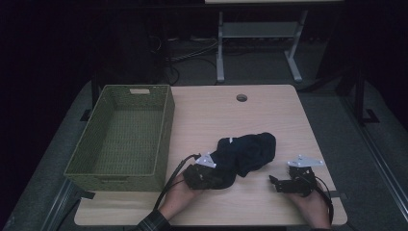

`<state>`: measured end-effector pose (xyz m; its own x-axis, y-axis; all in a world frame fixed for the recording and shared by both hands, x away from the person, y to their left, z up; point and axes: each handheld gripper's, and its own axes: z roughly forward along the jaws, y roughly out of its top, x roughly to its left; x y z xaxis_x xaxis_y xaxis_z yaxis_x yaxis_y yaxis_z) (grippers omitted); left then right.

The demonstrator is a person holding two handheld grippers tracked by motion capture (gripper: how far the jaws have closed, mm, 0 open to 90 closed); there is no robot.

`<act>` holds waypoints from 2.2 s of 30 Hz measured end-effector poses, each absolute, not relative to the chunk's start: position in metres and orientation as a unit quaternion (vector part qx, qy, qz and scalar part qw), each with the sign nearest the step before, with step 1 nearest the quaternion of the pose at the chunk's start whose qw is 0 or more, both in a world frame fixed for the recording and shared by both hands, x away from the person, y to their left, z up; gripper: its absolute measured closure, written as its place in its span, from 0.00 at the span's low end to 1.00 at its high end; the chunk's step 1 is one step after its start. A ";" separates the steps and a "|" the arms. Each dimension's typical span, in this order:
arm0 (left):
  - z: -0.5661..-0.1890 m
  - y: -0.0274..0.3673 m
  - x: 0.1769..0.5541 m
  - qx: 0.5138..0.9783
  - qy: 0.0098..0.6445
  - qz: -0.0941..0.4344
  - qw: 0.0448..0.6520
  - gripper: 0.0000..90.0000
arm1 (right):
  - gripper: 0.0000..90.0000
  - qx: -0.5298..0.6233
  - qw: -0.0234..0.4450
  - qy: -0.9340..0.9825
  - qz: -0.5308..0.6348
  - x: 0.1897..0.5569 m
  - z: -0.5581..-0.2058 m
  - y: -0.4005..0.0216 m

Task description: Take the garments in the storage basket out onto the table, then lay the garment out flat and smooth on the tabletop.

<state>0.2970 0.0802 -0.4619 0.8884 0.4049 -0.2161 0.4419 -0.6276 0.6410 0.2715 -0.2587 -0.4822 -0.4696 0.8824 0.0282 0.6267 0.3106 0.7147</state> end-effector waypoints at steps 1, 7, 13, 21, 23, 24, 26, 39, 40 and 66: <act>-0.464 0.080 0.297 0.901 0.235 -0.026 0.363 1.00 | 0.10 0.481 0.189 0.786 0.339 0.271 -0.482 -0.258; -0.467 0.083 0.300 0.894 0.240 -0.038 0.377 1.00 | 0.17 0.480 0.180 0.792 0.332 0.270 -0.478 -0.256; -0.468 0.083 0.299 0.893 0.240 -0.038 0.379 1.00 | 0.28 0.463 0.156 0.800 0.349 0.264 -0.469 -0.252; -0.469 0.085 0.300 0.889 0.245 -0.044 0.384 1.00 | 0.46 0.421 0.134 0.796 0.415 0.252 -0.448 -0.243; -0.469 0.085 0.300 0.888 0.248 -0.046 0.384 1.00 | 0.48 0.415 0.129 0.793 0.427 0.251 -0.444 -0.240; -0.469 0.085 0.300 0.888 0.248 -0.046 0.384 1.00 | 0.49 0.413 0.127 0.792 0.432 0.250 -0.442 -0.239; -0.469 0.085 0.300 0.888 0.248 -0.045 0.385 1.00 | 0.49 0.408 0.126 0.792 0.436 0.250 -0.440 -0.237; -0.470 0.086 0.301 0.887 0.247 -0.047 0.386 1.00 | 0.87 0.391 0.115 0.784 0.469 0.269 -0.432 -0.224; -0.470 0.086 0.301 0.887 0.247 -0.048 0.387 1.00 | 0.90 0.389 0.116 0.785 0.469 0.271 -0.432 -0.224; -0.469 0.086 0.303 0.889 0.241 -0.052 0.386 1.00 | 0.96 0.376 0.136 0.786 0.472 0.328 -0.393 -0.221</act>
